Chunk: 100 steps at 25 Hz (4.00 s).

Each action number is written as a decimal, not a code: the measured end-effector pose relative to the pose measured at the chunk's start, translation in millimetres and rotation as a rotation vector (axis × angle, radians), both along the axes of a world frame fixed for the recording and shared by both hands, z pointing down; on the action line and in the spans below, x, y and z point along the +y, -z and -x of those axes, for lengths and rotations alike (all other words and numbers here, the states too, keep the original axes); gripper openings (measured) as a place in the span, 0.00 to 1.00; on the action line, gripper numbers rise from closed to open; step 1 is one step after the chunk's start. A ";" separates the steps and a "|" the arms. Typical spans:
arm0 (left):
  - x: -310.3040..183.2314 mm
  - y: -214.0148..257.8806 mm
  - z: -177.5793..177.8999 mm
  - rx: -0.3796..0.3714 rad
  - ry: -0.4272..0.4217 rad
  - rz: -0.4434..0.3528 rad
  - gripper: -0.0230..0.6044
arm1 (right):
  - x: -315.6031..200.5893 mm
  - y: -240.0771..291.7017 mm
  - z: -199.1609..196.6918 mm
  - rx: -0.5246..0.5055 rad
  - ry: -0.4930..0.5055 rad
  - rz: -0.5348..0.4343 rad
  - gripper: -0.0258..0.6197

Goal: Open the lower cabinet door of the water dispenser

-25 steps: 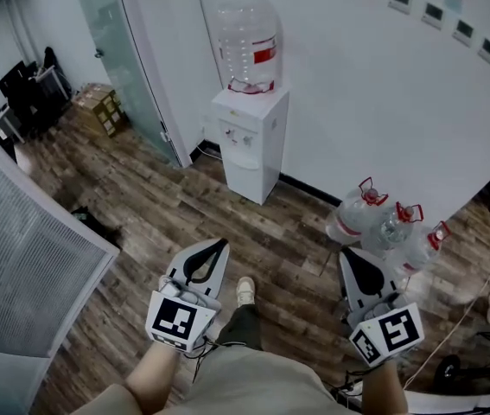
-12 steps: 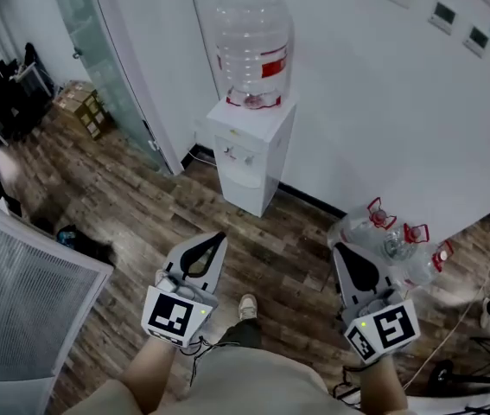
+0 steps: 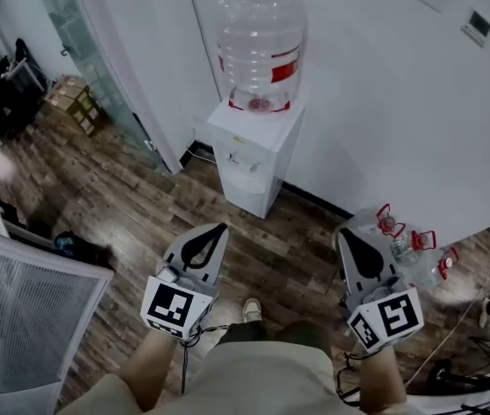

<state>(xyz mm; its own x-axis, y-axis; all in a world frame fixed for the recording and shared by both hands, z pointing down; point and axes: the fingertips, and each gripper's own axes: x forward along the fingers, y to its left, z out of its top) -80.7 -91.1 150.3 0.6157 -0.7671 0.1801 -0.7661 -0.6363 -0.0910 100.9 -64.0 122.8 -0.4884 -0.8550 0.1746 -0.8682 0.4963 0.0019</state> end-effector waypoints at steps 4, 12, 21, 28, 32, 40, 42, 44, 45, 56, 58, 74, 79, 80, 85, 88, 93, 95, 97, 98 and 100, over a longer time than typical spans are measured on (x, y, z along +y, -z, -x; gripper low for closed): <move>-24.2 -15.6 3.9 -0.036 0.032 -0.012 0.05 | -27.3 -12.4 -1.7 -0.006 0.013 0.005 0.05; -65.4 -36.9 -4.1 -0.030 0.146 -0.006 0.05 | -98.7 -40.2 -1.8 -0.032 0.118 0.024 0.05; -106.7 -67.4 -21.0 -0.019 0.336 -0.010 0.05 | -173.5 -96.3 -24.6 -0.037 0.251 0.082 0.07; -136.2 -113.3 -33.3 0.003 0.396 -0.016 0.05 | -220.9 -164.1 -24.7 -0.067 0.280 0.126 0.27; -148.9 -154.2 -31.5 0.009 0.399 0.020 0.05 | -240.1 -219.9 -15.1 -0.060 0.282 0.134 0.35; -176.0 -253.5 -20.1 -0.002 0.398 0.061 0.05 | -273.7 -348.4 2.6 -0.056 0.221 0.164 0.46; -184.2 -280.5 -17.1 0.002 0.400 0.067 0.05 | -281.1 -381.9 6.2 -0.056 0.206 0.175 0.47; -192.3 -308.1 -13.1 0.013 0.406 0.075 0.05 | -288.4 -417.8 9.9 -0.054 0.193 0.187 0.47; -195.9 -321.8 -11.3 0.017 0.408 0.078 0.05 | -291.8 -436.1 11.6 -0.051 0.187 0.192 0.47; -228.6 -478.3 -2.8 0.013 0.387 0.139 0.05 | -325.2 -613.5 32.6 0.010 0.156 0.211 0.49; -234.2 -497.6 -2.7 0.017 0.382 0.135 0.05 | -330.7 -636.7 34.9 0.010 0.149 0.211 0.49; -252.0 -634.1 17.6 0.025 0.414 0.161 0.05 | -370.9 -780.4 57.5 0.029 0.115 0.203 0.49; -250.6 -649.0 30.8 0.059 0.439 0.163 0.05 | -378.2 -787.4 63.0 -0.016 0.013 0.202 0.43; -249.4 -651.3 33.1 0.060 0.440 0.166 0.05 | -377.6 -787.1 63.4 -0.030 -0.008 0.209 0.42; -244.5 -665.3 44.6 0.047 0.456 0.206 0.05 | -372.7 -786.1 66.2 -0.076 -0.095 0.251 0.41; -238.6 -668.1 49.9 0.053 0.465 0.237 0.05 | -356.8 -787.0 74.0 -0.063 -0.080 0.282 0.40; -219.6 -664.8 63.6 0.042 0.475 0.289 0.05 | -322.7 -795.7 113.8 0.017 0.054 0.344 0.37; -207.1 -662.3 74.3 0.042 0.498 0.317 0.05 | -311.2 -797.6 131.8 0.052 0.101 0.374 0.37; -195.0 -658.5 86.0 0.048 0.525 0.338 0.05 | -303.3 -798.8 144.8 0.060 0.112 0.416 0.37; -189.4 -656.1 91.9 0.051 0.538 0.346 0.05 | -299.6 -799.3 150.6 0.059 0.111 0.438 0.37; -178.8 -652.2 104.3 0.058 0.565 0.364 0.05 | -291.3 -800.0 164.4 0.062 0.115 0.480 0.37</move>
